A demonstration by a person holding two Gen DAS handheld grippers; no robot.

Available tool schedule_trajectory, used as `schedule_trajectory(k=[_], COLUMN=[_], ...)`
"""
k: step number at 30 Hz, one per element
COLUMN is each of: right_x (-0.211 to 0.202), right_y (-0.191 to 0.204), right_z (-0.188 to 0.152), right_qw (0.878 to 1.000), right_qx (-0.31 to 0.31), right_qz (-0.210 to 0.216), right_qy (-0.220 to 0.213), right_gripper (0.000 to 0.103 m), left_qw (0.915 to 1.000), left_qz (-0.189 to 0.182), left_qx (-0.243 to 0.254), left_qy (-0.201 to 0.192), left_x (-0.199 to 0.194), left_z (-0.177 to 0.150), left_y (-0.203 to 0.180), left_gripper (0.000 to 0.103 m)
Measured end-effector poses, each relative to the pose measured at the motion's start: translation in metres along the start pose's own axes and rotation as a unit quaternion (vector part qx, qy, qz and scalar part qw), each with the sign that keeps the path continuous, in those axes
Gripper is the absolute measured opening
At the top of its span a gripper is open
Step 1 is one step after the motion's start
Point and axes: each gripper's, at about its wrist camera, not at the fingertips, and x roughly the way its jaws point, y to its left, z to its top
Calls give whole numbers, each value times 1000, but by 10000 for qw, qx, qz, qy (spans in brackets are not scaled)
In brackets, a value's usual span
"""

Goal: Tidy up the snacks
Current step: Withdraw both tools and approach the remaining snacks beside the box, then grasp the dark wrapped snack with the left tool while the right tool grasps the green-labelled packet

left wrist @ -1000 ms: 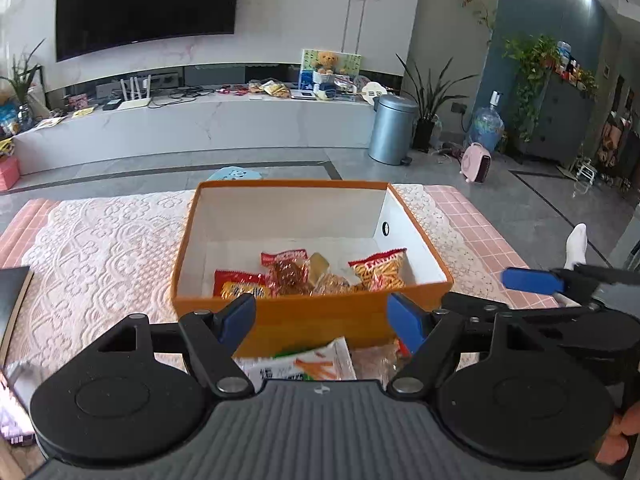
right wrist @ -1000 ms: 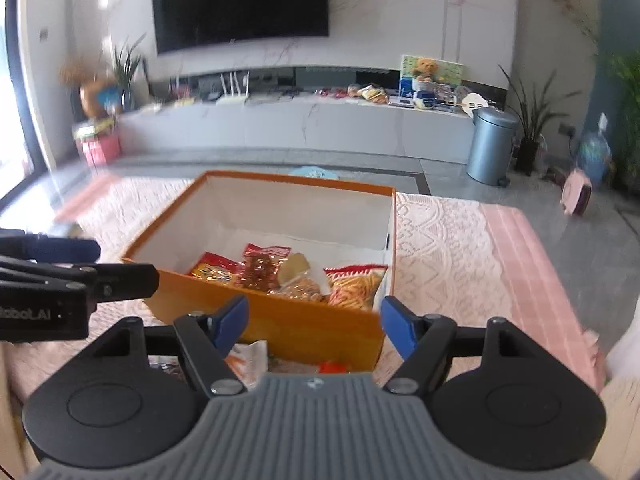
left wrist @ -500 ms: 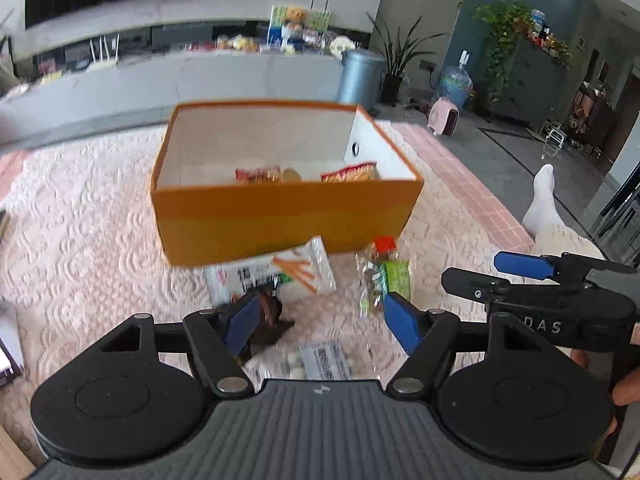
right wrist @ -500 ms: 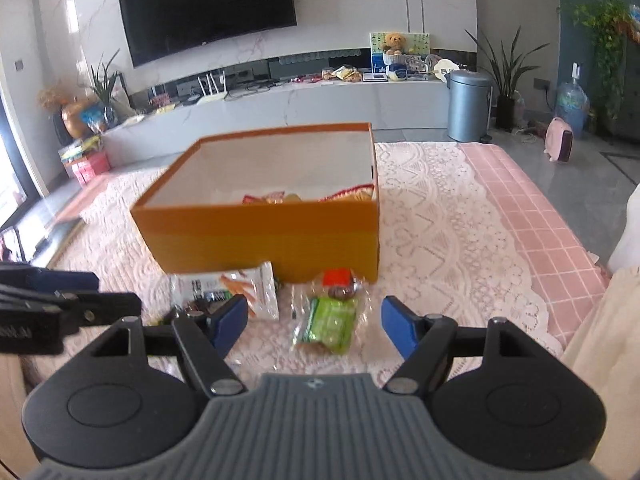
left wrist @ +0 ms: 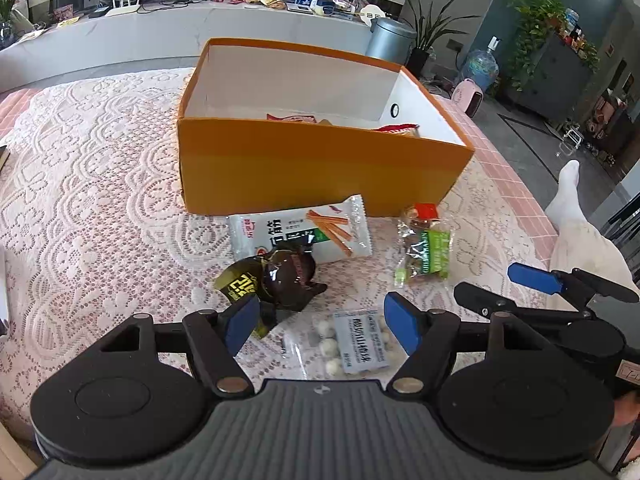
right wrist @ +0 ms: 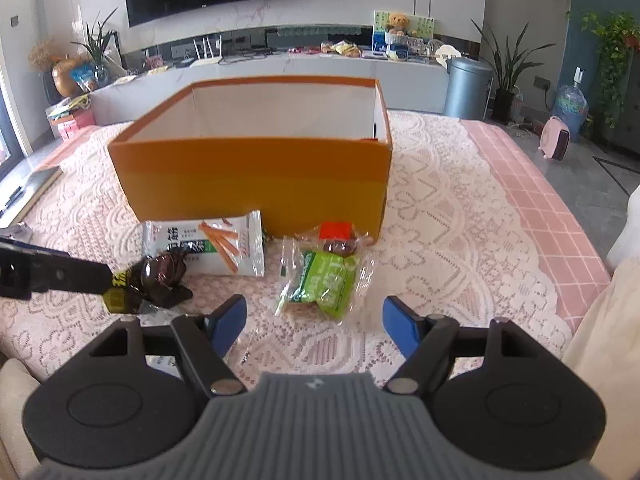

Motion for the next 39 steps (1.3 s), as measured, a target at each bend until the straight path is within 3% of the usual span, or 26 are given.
schedule_trajectory(k=[9, 16, 23, 39], right_x=[25, 41, 55, 91], right_y=[12, 8, 2, -10], right_z=[-6, -1, 5, 6], right_qw=[9994, 9994, 9997, 9999], right_qx=[-254, -191, -102, 140], right_qz=[18, -54, -143, -15], right_qy=[242, 291, 166, 51], right_gripper=[73, 74, 74, 74], left_qw=[9996, 9971, 9957, 9927], left_qz=[125, 463, 114, 254], left_qx=[-188, 584, 871, 1158], left_qy=[140, -123, -277, -241], left_x=[22, 37, 56, 88], left_z=[0, 0, 4, -1], left_y=[19, 17, 10, 14], left_gripper=[84, 84, 84, 88])
